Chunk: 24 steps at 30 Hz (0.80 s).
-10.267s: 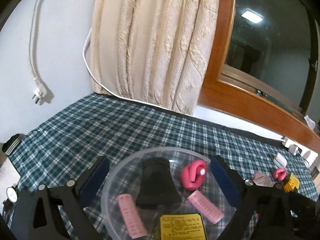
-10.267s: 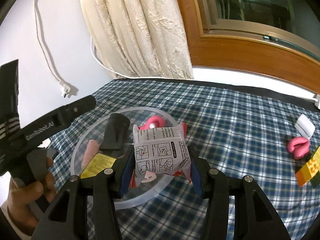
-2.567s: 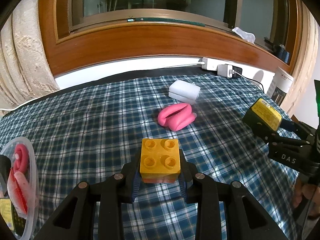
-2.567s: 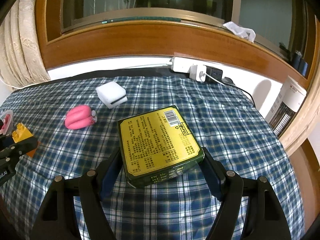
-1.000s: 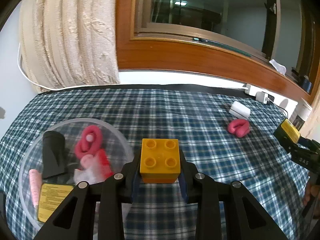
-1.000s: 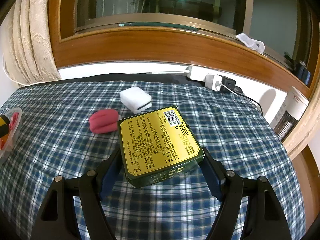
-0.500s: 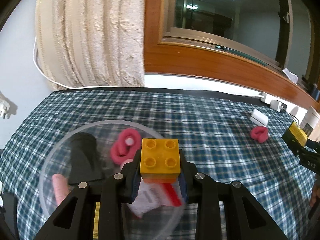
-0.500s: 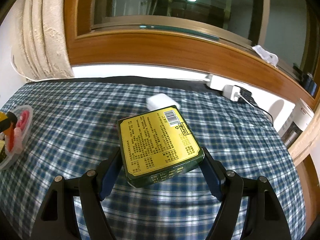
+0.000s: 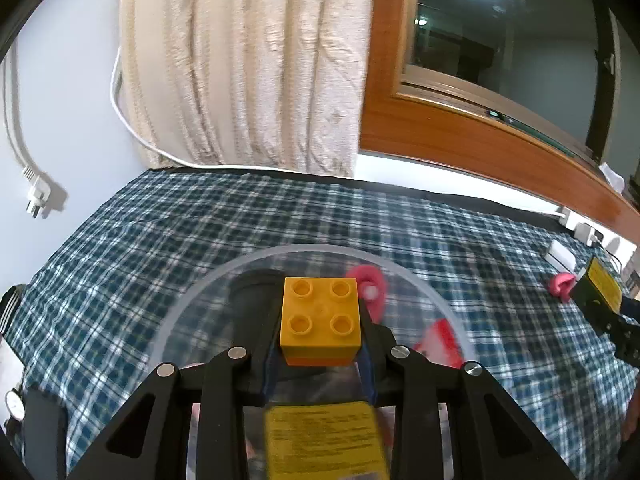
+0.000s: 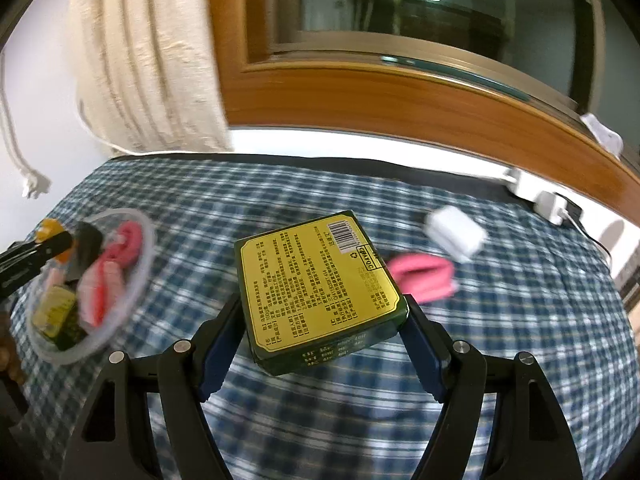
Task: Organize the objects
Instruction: 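Carry the Lego block into the bowl and open the left gripper while the right carries the tin, then lower the yellow-labelled tin into the bowl and open the right gripper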
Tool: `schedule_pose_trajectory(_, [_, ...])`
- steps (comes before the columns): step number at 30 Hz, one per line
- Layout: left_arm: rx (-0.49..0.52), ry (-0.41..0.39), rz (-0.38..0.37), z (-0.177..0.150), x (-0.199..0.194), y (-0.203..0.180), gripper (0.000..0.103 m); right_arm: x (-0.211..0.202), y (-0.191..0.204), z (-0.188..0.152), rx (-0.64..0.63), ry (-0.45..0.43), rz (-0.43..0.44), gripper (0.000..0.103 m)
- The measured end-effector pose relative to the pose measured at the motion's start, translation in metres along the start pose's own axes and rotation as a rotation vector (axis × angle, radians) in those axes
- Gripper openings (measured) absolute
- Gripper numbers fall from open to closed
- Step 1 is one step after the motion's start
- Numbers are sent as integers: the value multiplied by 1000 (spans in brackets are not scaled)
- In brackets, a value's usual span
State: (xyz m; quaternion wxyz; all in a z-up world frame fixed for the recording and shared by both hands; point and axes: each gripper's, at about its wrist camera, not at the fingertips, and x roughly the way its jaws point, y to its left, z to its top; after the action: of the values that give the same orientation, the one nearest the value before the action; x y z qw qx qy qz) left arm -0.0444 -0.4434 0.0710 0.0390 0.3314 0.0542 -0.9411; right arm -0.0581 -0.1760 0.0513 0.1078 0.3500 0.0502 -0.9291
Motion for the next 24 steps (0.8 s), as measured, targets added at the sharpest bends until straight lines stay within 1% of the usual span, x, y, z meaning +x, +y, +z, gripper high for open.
schedule_pose_trajectory(8, [-41, -2, -14, 3, 2, 22, 35, 3, 57, 12, -45, -15, 105, 76])
schedule_pose_trajectory(10, [-56, -1, -21, 3, 2, 26, 43, 4, 70, 15, -56, -18, 125, 76])
schedule_pose_trajectory(11, [-65, -3, -27, 3, 1, 29, 50, 5, 76, 17, -61, -19, 133, 76])
schedule_pose_trajectory(12, [-70, -6, -31, 3, 1, 30, 54, 6, 82, 18, -65, -20, 141, 76])
schedule_pose_trajectory(16, [-104, -18, -49, 3, -4, 38, 59, 11, 101, 22, -80, -16, 171, 76])
schedule_pose_trajectory(18, [-125, -29, -50, 4, -8, 43, 67, 13, 110, 23, -85, -13, 183, 76])
schedule_pose_trajectory(24, [-147, -74, -12, 7, -21, 50, 86, 21, 132, 27, -98, -8, 219, 76])
